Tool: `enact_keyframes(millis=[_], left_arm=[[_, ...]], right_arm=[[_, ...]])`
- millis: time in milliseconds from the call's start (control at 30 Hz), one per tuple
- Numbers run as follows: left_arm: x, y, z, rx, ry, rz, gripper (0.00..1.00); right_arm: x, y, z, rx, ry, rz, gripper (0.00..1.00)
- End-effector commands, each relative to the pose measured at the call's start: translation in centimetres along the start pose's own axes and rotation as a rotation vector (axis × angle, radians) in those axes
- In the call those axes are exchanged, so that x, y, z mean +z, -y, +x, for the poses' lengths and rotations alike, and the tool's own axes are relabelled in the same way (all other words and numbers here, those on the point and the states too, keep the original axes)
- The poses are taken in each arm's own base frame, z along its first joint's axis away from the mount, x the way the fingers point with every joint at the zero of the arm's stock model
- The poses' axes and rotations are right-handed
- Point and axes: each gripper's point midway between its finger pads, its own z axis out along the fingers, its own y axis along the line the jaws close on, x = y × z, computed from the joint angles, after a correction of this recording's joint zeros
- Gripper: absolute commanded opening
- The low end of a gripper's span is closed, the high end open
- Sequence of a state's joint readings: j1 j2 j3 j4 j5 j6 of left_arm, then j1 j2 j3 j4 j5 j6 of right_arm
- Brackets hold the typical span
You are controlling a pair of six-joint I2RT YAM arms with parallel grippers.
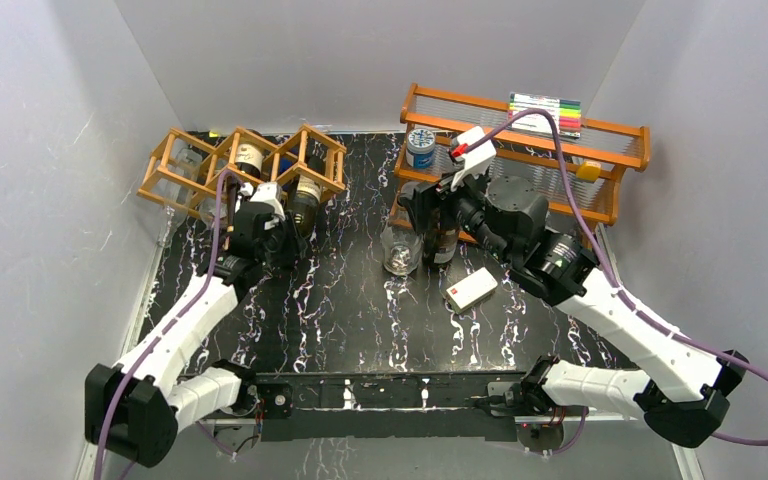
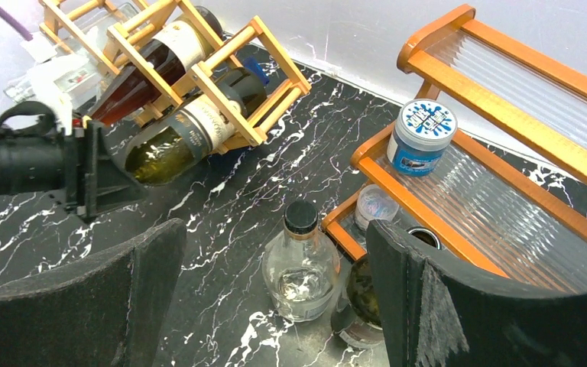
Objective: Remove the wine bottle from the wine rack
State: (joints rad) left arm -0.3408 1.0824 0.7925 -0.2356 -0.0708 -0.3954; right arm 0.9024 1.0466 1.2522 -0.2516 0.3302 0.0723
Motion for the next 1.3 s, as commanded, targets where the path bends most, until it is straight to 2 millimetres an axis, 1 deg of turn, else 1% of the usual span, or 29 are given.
enact_keyframes(millis=[0, 133, 367, 433, 600, 833, 933, 1067, 1167, 1267], left_arm=[[-2.7, 1.2, -2.3, -0.077, 0.113, 0.065, 0.00], [-3.8, 1.7, -1.8, -0.116, 0.117, 0.107, 0.00], [-6.3, 2.0, -1.8, -0.121, 0.110, 0.129, 0.00], [-7.1, 2.0, -2.1, -0.125, 0.117, 0.130, 0.00], [-8.8, 2.6, -2.2, -0.194, 0.107, 0.156, 0.00], [-10.8, 4.0, -0.9, -0.275, 0.008, 0.217, 0.00], [-11.9, 4.6, -0.3, -0.272, -0.033, 0.247, 0.00], [-13.1, 4.7, 0.8, -0.244, -0.113, 0.251, 0.00], [-13.6, 4.1, 2.5, -0.227, -0.211, 0.206, 0.00], [-14.1, 3.8, 3.8, -0.220, -0.292, 0.189, 0.00]], right_arm=[[0.6, 0.0, -2.5, -0.016, 0.084, -0.003, 0.98], [0.7, 0.0, -2.7, -0.025, 0.089, -0.002, 0.98], [0.9, 0.0, -2.4, -0.028, 0.089, -0.001, 0.98], [1.1, -0.1, -2.3, -0.028, 0.087, -0.003, 0.98], [1.5, -0.4, -2.4, -0.028, 0.088, -0.014, 0.98], [1.9, -0.7, -2.4, -0.033, 0.083, -0.025, 0.98], [2.0, -0.8, -2.5, -0.048, 0.087, -0.032, 0.98], [2.1, -1.4, -3.0, -0.081, 0.100, -0.065, 0.98], [2.3, -2.5, -3.4, -0.126, 0.104, -0.135, 0.98], [2.6, -4.7, -3.4, -0.181, 0.088, -0.258, 0.98]])
